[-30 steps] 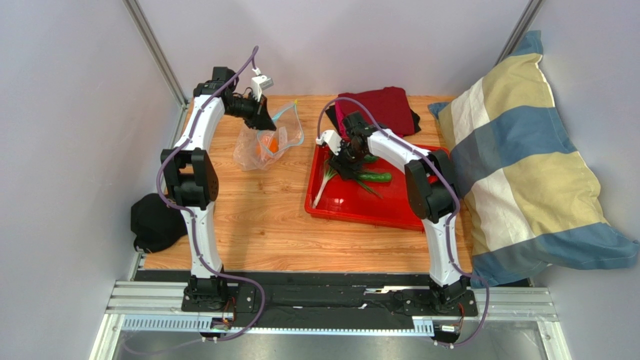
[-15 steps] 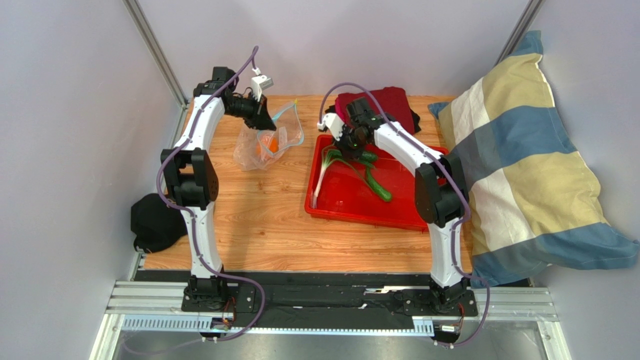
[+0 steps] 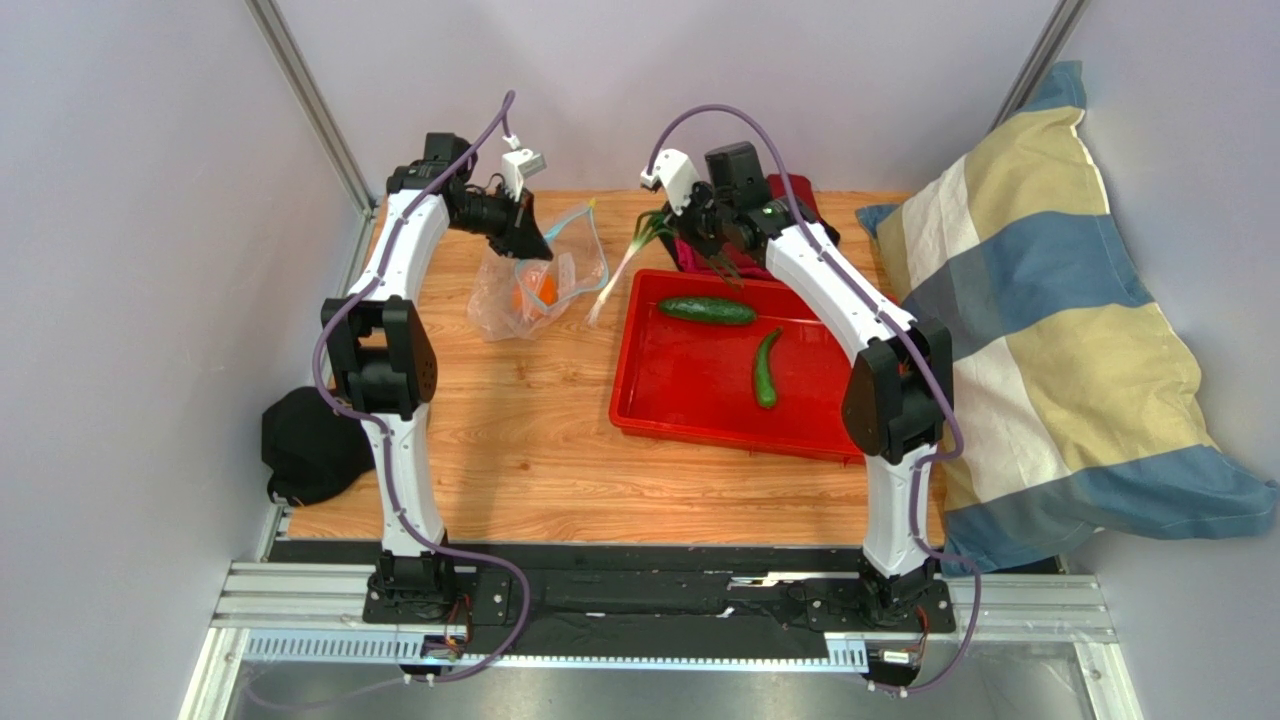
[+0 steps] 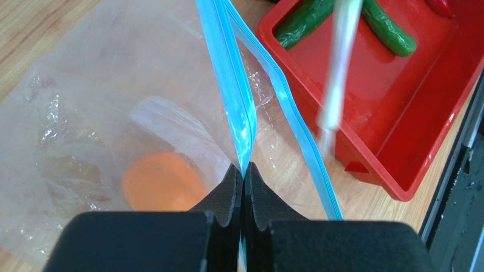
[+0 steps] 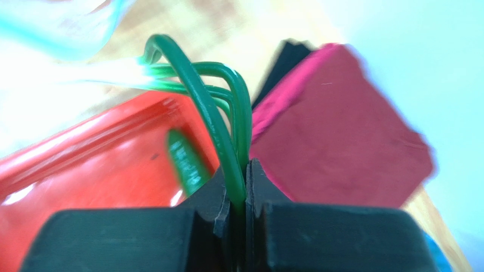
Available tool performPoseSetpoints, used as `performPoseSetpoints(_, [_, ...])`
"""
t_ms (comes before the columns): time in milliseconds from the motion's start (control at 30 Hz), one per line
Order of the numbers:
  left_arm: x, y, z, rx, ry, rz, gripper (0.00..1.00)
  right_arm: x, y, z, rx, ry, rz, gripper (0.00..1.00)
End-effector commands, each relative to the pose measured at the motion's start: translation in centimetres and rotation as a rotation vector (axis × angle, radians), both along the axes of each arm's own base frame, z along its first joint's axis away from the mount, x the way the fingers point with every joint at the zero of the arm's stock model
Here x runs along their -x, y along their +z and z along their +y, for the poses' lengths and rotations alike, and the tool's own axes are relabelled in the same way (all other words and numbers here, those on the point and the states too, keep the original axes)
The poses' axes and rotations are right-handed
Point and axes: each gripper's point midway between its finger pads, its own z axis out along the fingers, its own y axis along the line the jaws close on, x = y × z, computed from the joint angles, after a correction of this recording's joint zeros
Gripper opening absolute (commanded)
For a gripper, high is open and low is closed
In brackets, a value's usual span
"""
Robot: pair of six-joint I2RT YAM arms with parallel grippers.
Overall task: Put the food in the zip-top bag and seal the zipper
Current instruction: Place the fake vegetable in the zipper food storage bag.
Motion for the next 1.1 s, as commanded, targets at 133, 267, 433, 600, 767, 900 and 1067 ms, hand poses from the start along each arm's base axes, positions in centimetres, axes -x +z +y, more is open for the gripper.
performPoseSetpoints(133, [-0.6, 5.7, 0.1, 0.027, 0.046, -0.106, 0.0, -3.7, 11.1, -0.7, -0.131, -0.251, -0.335, 0.0])
performPoseSetpoints(267, [-1.1, 6.3, 0.4, 0.016, 0.084, -0.117, 0.0, -3.9, 11.8, -0.8, -0.145, -0.301, -0.345, 0.0])
performPoseSetpoints(433, [-1.1, 7.2, -0.1, 0.026, 0.1, -0.113, 0.0, -3.6, 11.4, 1.7, -0.105, -0.252, -0.355, 0.0])
performPoseSetpoints(600, [-0.9, 8.0, -1.4, 0.017, 0.082, -0.142, 0.0, -2.0, 9.2, 5.7, -0.008, -0.076, -0.331, 0.0])
performPoseSetpoints(767, [-0.8, 8.8, -2.0, 0.029, 0.066, -0.174, 0.0, -2.4, 8.4, 7.0, 0.06, 0.067, -0.319, 0.0])
performPoseSetpoints(900, [-0.6, 10.0, -2.6, 0.061, 0.039, -0.203, 0.0, -2.8, 6.7, 7.0, 0.152, 0.182, -0.338, 0.0])
performPoseSetpoints(1067, [-0.9, 11.4, -3.6, 0.087, 0.021, -0.241, 0.0, -3.3, 6.6, 6.6, 0.233, 0.256, -0.403, 0.0])
